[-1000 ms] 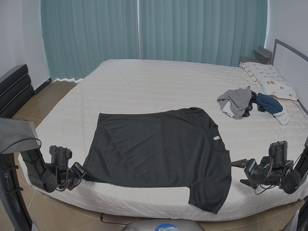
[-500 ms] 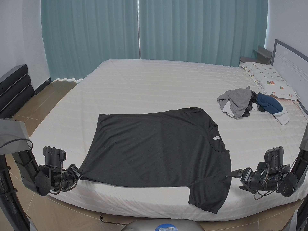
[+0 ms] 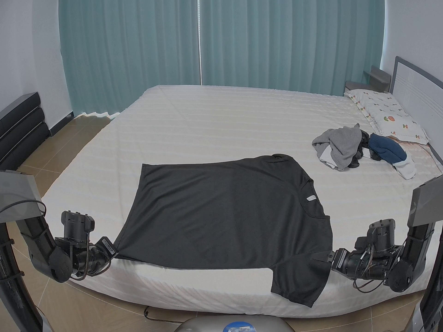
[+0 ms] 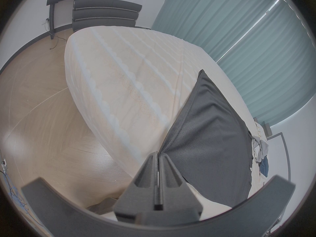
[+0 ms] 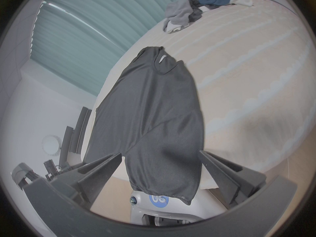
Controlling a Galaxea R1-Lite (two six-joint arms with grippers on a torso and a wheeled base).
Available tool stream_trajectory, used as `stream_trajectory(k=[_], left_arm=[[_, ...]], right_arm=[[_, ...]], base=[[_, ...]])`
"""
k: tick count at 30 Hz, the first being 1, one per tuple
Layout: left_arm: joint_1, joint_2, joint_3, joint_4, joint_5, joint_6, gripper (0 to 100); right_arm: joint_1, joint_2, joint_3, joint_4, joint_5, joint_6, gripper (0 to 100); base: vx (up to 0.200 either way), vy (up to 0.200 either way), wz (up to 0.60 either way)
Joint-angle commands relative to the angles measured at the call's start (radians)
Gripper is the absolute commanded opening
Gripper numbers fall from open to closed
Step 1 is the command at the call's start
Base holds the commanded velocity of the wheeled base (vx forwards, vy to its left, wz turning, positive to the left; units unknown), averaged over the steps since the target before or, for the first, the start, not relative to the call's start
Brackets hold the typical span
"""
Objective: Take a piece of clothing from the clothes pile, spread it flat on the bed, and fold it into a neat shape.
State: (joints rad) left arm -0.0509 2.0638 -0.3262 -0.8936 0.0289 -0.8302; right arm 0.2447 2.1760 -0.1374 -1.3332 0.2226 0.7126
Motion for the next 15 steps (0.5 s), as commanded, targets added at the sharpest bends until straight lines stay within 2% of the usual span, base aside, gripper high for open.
stream_trajectory(k=[1, 8, 15], left_arm=[[-0.001, 0.006, 0.001, -0.001, -0.003, -0.001, 0], [0.000, 0.007, 0.001, -0.001, -0.004, -0.003, 0], [-0.001, 0.007, 0.001, -0.001, -0.004, -0.003, 0]], right_arm=[[0.028, 0.127, 0.052, -0.090, 0.000, -0.019, 100], [0.022, 0.183, 0.105, -0.231, 0.000, -0.021, 100], [0.021, 0.171, 0.111, -0.235, 0.000, -0.018, 100]], base=[[0.000, 0.000, 0.00], [0.000, 0.000, 0.00], [0.000, 0.000, 0.00]])
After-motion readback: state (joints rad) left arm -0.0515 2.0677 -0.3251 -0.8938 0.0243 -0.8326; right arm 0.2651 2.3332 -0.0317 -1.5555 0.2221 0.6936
